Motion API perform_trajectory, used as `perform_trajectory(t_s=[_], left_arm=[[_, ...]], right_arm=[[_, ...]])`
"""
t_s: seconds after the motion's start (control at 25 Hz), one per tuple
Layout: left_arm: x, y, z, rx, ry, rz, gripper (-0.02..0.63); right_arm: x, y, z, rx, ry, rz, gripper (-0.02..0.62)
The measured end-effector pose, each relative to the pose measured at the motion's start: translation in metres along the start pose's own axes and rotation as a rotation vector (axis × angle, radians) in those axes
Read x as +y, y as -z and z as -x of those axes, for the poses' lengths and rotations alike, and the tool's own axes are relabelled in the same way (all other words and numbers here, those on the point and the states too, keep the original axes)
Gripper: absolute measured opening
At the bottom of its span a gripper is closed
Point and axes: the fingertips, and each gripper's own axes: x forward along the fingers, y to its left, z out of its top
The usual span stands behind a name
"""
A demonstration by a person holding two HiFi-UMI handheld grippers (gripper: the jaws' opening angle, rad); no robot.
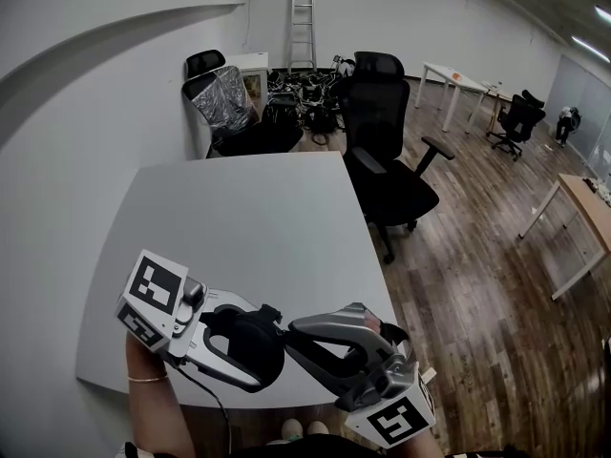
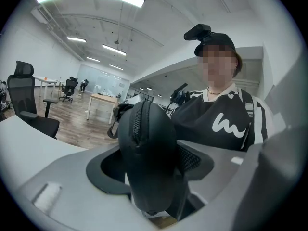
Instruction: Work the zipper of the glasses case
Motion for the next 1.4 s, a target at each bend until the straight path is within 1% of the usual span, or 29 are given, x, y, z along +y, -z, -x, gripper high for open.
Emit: perform_trajectory(t_s=[0.08, 0.24, 0.36, 0.4, 0.44, 0.48, 0.52, 0.56, 0.6, 0.68, 0.72, 0.76, 0.8, 0.84, 0.92, 1.0, 1.08, 1.2, 1.32, 1.4], left_arm=[[-0.002, 0.003, 0.0, 0.024, 0.004, 0.004, 0.287], [-0.008, 0.006, -0.001, 0.068, 0.023, 0.013, 0.285], [-0.01, 0.007, -0.001, 0.07, 0.025, 0.011, 0.287], [-0.01, 0.006, -0.001, 0.047, 0.022, -0.005, 0.288], [-0.009, 0.003, -0.002, 0.003, 0.019, -0.031, 0.291], [-0.008, -0.001, -0.004, -0.059, 0.015, -0.065, 0.296], [-0.007, -0.007, -0.007, -0.131, 0.011, -0.096, 0.301], [-0.006, -0.013, -0.009, -0.209, 0.008, -0.115, 0.304], [-0.004, -0.02, -0.01, -0.294, 0.006, -0.123, 0.321], [-0.001, -0.034, -0.007, -0.49, -0.008, -0.136, 0.395], [0.003, -0.039, -0.005, -0.576, -0.024, -0.139, 0.399], [0.008, -0.041, -0.003, -0.631, -0.044, -0.134, 0.395], [0.012, -0.04, -0.003, -0.65, -0.063, -0.123, 0.387], [0.016, -0.038, -0.002, -0.645, -0.08, -0.106, 0.292], [0.021, -0.034, -0.001, -0.616, -0.107, -0.066, 0.287], [0.022, -0.032, 0.0, -0.594, -0.126, -0.041, 0.282], [0.024, -0.032, 0.001, -0.596, -0.145, -0.016, 0.281], [0.029, -0.036, 0.012, -0.632, -0.193, 0.015, 0.279], [0.035, -0.045, 0.026, -0.665, -0.259, 0.026, 0.279], [0.039, -0.055, 0.039, -0.722, -0.292, 0.039, 0.281]], right_arm=[[0.004, 0.0, -0.001, 0.018, -0.018, 0.032, 0.038], [0.007, -0.006, -0.002, 0.007, -0.049, 0.026, 0.014], [0.009, -0.006, -0.004, 0.014, -0.056, 0.045, 0.009], [0.008, -0.006, -0.004, 0.013, -0.043, 0.051, 0.009], [0.006, -0.007, -0.004, 0.009, -0.021, 0.055, 0.009], [0.003, -0.009, -0.003, 0.003, 0.004, 0.055, 0.008], [-0.001, -0.011, -0.002, -0.005, 0.026, 0.051, 0.008], [-0.004, -0.012, -0.001, -0.011, 0.041, 0.041, 0.008], [-0.008, -0.013, 0.0, -0.014, 0.054, 0.028, 0.008], [-0.014, -0.011, 0.002, -0.004, 0.078, 0.015, 0.008], [-0.016, -0.009, 0.002, 0.01, 0.09, 0.019, 0.008], [-0.017, -0.006, 0.002, 0.032, 0.099, 0.032, 0.008], [-0.018, -0.002, 0.002, 0.057, 0.107, 0.05, 0.008], [-0.019, 0.003, 0.002, 0.082, 0.111, 0.066, 0.008], [-0.018, 0.01, 0.0, 0.111, 0.113, 0.078, 0.008], [-0.017, 0.013, -0.001, 0.118, 0.115, 0.078, 0.006], [-0.016, 0.014, -0.001, 0.125, 0.111, 0.079, 0.005], [-0.014, 0.021, 0.0, 0.155, 0.094, 0.091, 0.005], [-0.012, 0.023, -0.002, 0.171, 0.087, 0.081, 0.005], [-0.009, 0.027, -0.003, 0.185, 0.077, 0.058, 0.005]])
